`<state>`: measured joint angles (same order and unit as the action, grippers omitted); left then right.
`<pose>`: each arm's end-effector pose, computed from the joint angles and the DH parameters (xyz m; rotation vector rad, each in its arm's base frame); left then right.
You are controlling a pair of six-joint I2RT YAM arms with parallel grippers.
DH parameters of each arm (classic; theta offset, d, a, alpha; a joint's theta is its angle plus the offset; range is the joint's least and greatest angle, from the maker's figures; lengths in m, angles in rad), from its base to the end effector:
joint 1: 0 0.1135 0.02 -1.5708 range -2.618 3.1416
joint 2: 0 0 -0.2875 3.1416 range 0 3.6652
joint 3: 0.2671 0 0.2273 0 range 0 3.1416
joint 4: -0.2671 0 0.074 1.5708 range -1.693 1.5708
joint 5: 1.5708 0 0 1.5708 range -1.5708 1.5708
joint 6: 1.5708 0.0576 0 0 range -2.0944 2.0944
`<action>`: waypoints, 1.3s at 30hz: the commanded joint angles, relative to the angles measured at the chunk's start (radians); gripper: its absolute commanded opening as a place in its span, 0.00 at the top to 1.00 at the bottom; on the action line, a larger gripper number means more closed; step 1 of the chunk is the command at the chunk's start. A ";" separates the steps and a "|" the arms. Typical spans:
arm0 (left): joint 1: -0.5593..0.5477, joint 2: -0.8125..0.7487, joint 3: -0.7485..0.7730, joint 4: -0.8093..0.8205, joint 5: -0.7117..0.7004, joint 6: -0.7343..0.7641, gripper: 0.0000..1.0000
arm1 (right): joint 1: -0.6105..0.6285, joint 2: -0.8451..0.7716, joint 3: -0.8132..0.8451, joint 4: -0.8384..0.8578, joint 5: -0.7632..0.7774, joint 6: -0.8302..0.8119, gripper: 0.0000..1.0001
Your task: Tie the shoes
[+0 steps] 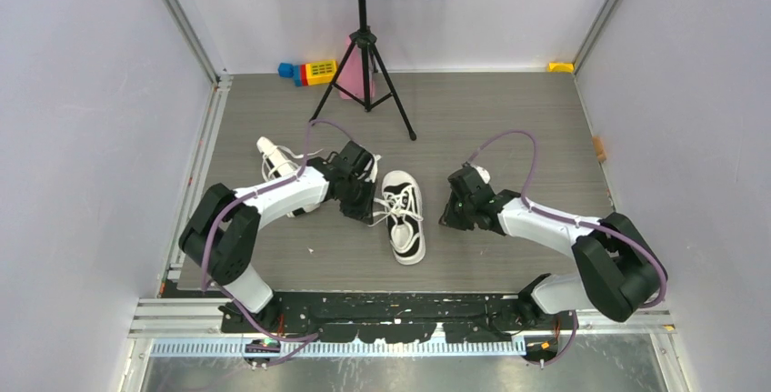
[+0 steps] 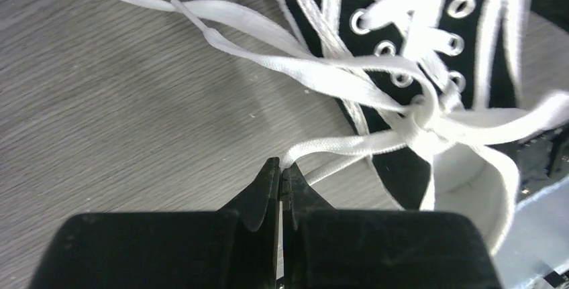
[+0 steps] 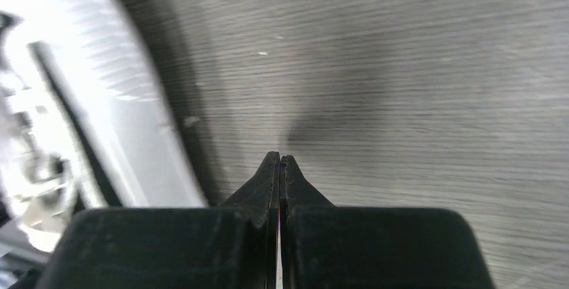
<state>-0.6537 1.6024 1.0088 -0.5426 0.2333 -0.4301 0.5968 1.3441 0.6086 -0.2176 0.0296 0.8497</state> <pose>0.2294 -0.1925 0.2100 0.3880 2.8004 -0.6056 0.1948 0.1303 0.1838 0.3415 2.5885 0.5223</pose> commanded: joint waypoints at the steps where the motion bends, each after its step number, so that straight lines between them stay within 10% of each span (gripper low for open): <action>1: -0.020 0.043 -0.016 -0.062 -0.108 0.002 1.00 | 0.037 0.032 0.045 -0.124 0.200 -0.024 1.00; 10: -0.058 0.010 -0.014 0.047 -0.089 -0.050 1.00 | 0.061 0.000 0.090 -0.103 0.164 -0.098 0.98; 22: -0.057 -0.114 0.046 0.045 -0.042 -0.034 1.00 | 0.023 -0.163 0.148 -0.084 -0.066 -0.328 0.68; 39: -0.057 -0.057 0.166 0.003 -0.010 -0.011 0.98 | -0.068 0.002 0.144 0.076 -0.401 -0.371 0.59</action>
<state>-0.7120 1.5288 1.1458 -0.5171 0.2131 -0.4614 0.5304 1.3342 0.7364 -0.1864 -0.3111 0.5121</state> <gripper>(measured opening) 0.019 0.421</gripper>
